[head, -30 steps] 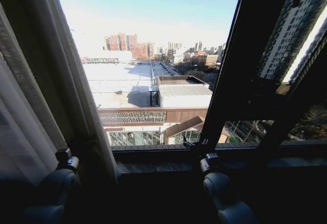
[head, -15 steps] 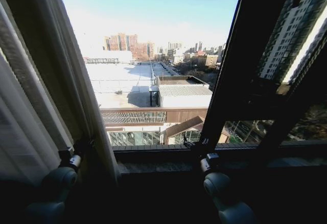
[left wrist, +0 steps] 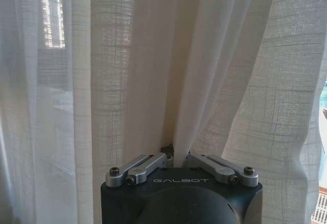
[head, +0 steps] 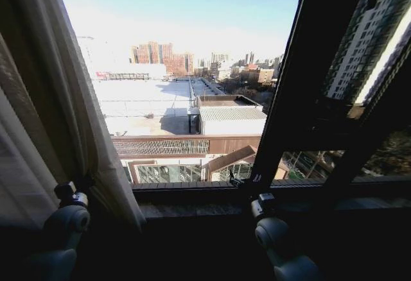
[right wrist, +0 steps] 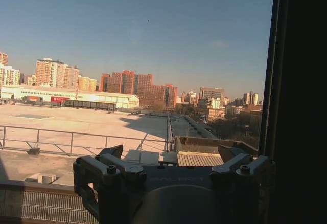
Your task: Open the curtains by pulling them apart, changing their state from closed to fully open.
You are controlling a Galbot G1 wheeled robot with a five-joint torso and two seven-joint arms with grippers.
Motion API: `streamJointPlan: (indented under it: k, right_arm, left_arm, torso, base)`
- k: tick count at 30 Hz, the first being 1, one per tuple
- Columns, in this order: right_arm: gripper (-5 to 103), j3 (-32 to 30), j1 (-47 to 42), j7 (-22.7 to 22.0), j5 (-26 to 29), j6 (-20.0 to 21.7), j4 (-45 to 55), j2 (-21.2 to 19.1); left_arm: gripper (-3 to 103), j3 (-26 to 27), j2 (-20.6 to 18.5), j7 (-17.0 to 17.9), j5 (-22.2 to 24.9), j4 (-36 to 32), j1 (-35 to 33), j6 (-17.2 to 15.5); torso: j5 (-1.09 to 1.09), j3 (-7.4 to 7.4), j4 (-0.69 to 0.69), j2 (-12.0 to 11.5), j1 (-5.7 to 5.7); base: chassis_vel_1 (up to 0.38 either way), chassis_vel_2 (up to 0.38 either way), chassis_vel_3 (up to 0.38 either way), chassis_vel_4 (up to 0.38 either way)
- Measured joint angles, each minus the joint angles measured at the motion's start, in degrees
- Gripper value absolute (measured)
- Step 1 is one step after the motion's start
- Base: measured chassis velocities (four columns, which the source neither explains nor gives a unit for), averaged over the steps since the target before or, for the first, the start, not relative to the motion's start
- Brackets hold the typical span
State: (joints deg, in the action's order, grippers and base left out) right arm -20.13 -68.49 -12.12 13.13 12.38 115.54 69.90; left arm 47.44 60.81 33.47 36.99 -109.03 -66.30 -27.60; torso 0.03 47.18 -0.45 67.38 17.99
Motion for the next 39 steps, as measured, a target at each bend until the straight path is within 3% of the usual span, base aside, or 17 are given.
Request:
streamJointPlan:
  k: [6, 11, 16, 20, 24, 27, 29, 32, 34, 37, 39]
  right_arm:
    - [100, -0.31, 0.06, 0.10, 0.10, -0.11, -0.05, -0.48]
    - [100, 0.17, 0.65, 0.28, 0.20, -0.20, -0.56, -0.19]
    - [100, 1.16, 1.42, 0.34, 0.21, -0.26, -1.28, 0.30]
    - [100, 1.69, 2.20, 0.36, 0.21, -0.28, -1.85, 0.59]
    - [100, 1.83, 2.65, 0.35, 0.23, -0.28, -2.01, 0.51]
    - [100, 1.49, 2.59, 0.33, 0.27, -0.29, -2.07, 0.33]
    - [100, 1.40, 2.50, 0.31, 0.27, -0.30, -2.09, 0.31]
    - [100, 1.22, 2.10, 0.31, 0.29, -0.42, -2.10, 0.29]
    - [100, 1.16, 1.91, 0.30, 0.29, -0.52, -2.09, 0.29]
    - [100, 1.00, 1.34, 0.30, 0.29, -1.14, -2.09, 0.28]
    - [100, 0.88, 1.16, 0.30, 0.29, -1.27, -2.10, 0.29]
  left_arm:
    - [0, 5.40, -1.16, 7.38, 1.20, 2.86, 1.02, -0.78]
    - [0, 10.48, -3.50, 10.54, 1.42, 6.00, 1.40, -0.88]
    - [0, 13.86, -5.55, 9.66, 1.14, 6.86, -0.34, -0.96]
    - [0, 14.65, -5.62, 8.59, 0.98, 4.72, -2.32, -2.96]
    - [11, 14.17, -3.85, 4.99, -0.84, 1.41, -4.84, -4.34]
    - [27, 12.37, -0.81, -1.60, -4.15, -3.50, -8.03, -5.01]
    - [27, 11.92, -0.09, -2.82, -4.39, -4.80, -8.69, -5.49]
    - [44, 10.35, 1.39, -8.85, -5.05, -8.13, -10.15, -6.27]
    - [50, 9.86, 1.38, -10.89, -5.52, -8.03, -10.12, -5.88]
    - [61, 8.74, -0.41, -16.85, -6.76, -5.58, -9.37, -1.84]
    - [67, 8.49, -1.15, -18.07, -7.39, -4.62, -9.05, -0.76]
  torso:
    - [-0.01, 0.00, 0.00, 0.00, 0.00]
    - [-0.04, 0.00, 0.02, 0.00, 0.00]
    - [-0.03, 0.01, 0.03, 0.00, 0.00]
    - [-0.03, 0.00, 0.03, 0.00, 0.00]
    - [-0.01, 0.01, 0.00, 0.00, 0.00]
    - [-0.01, 0.01, 0.00, 0.00, 0.00]
    - [-0.02, 0.01, 0.01, 0.00, 0.00]
    - [0.00, 0.01, 0.01, 0.00, -0.01]
    - [0.00, 0.01, 0.00, 0.00, -0.01]
    - [0.00, 0.01, 0.00, 0.00, -0.01]
    - [0.00, 0.01, 0.00, 0.00, -0.01]
  base:
    - [0.000, 0.000, 0.000, 0.000]
    - [0.000, 0.000, 0.000, 0.000]
    - [0.000, 0.000, 0.000, 0.000]
    - [0.000, 0.000, 0.000, 0.000]
    - [0.000, 0.000, 0.000, 0.000]
    - [0.000, 0.000, 0.000, 0.000]
    - [0.000, 0.000, 0.000, 0.000]
    - [0.000, 0.000, 0.000, 0.000]
    - [0.000, 0.000, 0.000, 0.000]
    - [0.000, 0.000, 0.000, 0.000]
    - [0.000, 0.000, 0.000, 0.000]
